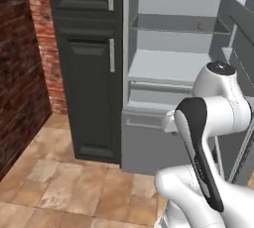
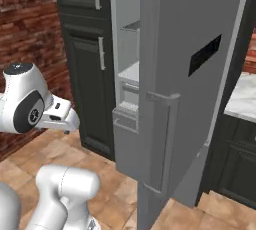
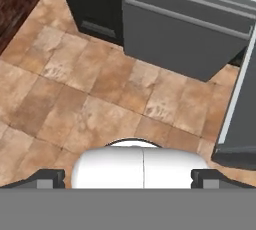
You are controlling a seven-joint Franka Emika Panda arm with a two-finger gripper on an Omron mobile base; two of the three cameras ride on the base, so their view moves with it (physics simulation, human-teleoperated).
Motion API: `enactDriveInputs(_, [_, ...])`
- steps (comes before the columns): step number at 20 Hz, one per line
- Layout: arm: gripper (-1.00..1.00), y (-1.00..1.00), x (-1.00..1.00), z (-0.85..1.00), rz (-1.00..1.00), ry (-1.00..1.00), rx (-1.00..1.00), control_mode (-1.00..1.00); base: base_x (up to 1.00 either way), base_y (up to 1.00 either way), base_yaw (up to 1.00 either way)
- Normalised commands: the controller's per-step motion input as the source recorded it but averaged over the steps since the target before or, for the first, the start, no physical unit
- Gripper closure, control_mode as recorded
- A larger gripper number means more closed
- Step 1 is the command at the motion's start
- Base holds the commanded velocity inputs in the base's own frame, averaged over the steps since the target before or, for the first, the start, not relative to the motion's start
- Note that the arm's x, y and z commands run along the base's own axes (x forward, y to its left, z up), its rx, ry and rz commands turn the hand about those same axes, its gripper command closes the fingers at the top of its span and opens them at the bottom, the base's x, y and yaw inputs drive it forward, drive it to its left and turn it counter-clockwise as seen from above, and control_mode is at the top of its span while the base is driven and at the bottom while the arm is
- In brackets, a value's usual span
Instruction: Grab the lime and garlic from the fridge, place them in the blender, close the lid, and turn on the blender to create a marinade.
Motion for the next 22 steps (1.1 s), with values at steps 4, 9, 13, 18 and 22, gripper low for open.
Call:
enactDriveInputs(4, [-1.0,0.0,0.0,0.0,0.0,0.0,0.0,1.0,0.91,0.2,-0.54])
enactDriveInputs(9, [-1.0,0.0,0.0,0.0,0.0,0.0,0.0,1.0,0.81,0.22,-0.47])
enactDriveInputs(13, [-1.0,0.0,0.0,0.0,0.0,0.0,0.0,1.0,0.36,0.52,-0.4])
enactDriveInputs(18, [-1.0,0.0,0.0,0.0,0.0,0.0,0.0,1.0,0.41,0.28,-0.39])
enactDriveInputs(22, [-1.0,0.0,0.0,0.0,0.0,0.0,0.0,1.0,0.79,0.32,-0.29])
